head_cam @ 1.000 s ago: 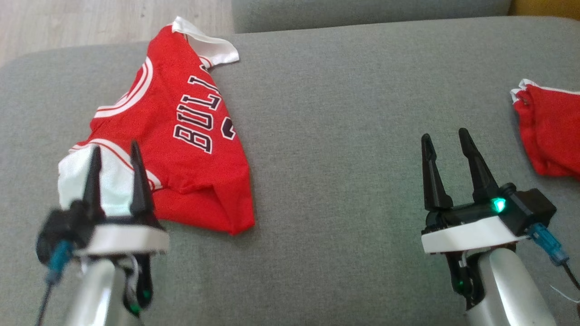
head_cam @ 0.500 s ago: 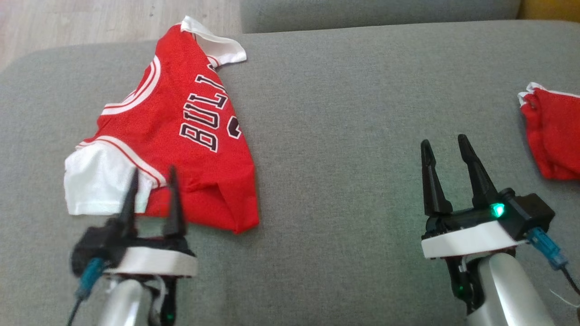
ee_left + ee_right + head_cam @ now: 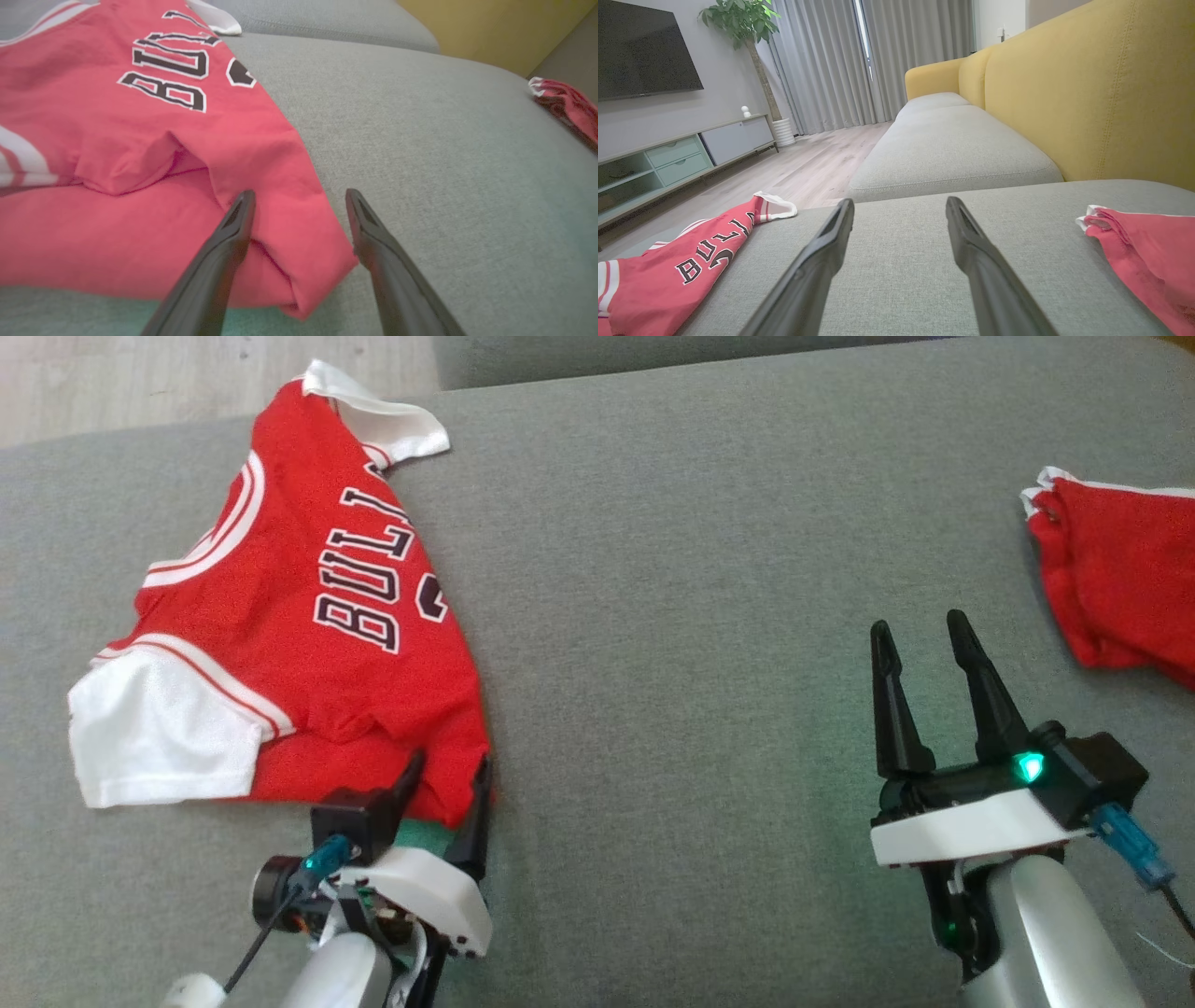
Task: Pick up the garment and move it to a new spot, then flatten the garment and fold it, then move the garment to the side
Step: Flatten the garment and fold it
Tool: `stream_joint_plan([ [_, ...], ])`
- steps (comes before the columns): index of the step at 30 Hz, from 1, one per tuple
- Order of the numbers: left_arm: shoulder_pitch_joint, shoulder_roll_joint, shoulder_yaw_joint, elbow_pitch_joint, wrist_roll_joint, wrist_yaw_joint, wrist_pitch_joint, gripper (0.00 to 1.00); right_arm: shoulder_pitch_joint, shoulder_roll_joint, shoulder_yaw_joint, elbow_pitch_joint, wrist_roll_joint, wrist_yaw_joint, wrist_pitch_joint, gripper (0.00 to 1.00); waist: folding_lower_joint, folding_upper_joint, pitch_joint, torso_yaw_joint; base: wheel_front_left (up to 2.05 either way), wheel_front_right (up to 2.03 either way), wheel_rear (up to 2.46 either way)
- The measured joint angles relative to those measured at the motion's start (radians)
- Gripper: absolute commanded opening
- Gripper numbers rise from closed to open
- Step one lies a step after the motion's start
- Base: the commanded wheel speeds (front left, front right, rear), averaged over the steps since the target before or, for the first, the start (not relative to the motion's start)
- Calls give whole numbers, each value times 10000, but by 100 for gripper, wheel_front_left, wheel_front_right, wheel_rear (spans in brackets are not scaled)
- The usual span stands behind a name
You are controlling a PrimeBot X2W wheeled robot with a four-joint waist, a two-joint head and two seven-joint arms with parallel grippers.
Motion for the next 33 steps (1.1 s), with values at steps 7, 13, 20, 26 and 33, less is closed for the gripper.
stream_joint_plan([
  [7,-17,130,449,-155,272,729,-253,100,-11,0,-58,-19,107,0,0,100,1,0,96,-222,0,0,0],
  [13,15,263,458,-318,274,872,-255,100,-8,0,-84,-15,111,0,0,100,0,0,13,-94,0,0,0],
  [20,218,211,-65,-322,54,433,545,100,-10,0,-8,-10,111,0,0,100,0,0,-13,21,0,0,0],
  [26,162,222,-188,-180,17,359,884,100,-26,0,44,-12,115,0,0,100,0,0,118,-118,0,0,0],
  [33,-381,253,-324,-17,15,79,936,0,-260,2,54,-25,205,0,0,100,1,0,348,-465,0,0,0],
])
